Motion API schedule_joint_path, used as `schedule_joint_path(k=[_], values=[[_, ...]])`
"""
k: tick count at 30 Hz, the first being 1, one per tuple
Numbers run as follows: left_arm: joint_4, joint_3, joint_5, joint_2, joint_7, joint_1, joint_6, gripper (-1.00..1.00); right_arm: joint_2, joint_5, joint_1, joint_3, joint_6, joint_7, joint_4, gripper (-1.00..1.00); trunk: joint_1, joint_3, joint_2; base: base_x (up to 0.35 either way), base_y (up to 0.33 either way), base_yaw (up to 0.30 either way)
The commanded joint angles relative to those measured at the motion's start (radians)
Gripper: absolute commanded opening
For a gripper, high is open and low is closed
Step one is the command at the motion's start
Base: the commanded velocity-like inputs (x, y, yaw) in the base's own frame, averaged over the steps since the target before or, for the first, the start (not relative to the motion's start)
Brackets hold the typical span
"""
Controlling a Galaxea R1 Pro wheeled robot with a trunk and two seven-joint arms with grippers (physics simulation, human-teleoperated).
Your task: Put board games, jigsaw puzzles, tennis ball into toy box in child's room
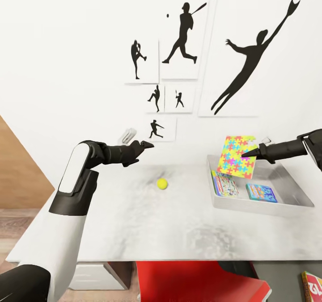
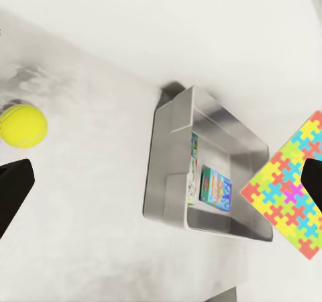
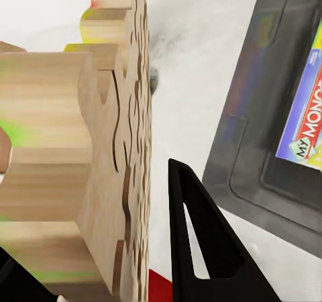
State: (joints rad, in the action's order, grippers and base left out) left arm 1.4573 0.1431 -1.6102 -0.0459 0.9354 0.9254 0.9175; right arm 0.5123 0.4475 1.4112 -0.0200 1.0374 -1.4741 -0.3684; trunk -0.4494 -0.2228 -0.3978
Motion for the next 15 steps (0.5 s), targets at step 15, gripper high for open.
schedule_joint_path(k=[15], values=[[0.000,0.000,-0.012,0.015,0.011,-0.002,0.001,1.00,-0.001,0.007,0.000,-0.006,0.010,0.016,0.000,-1.00,-0.001,-0.027,-0.002,0.000,0.000,0.000]])
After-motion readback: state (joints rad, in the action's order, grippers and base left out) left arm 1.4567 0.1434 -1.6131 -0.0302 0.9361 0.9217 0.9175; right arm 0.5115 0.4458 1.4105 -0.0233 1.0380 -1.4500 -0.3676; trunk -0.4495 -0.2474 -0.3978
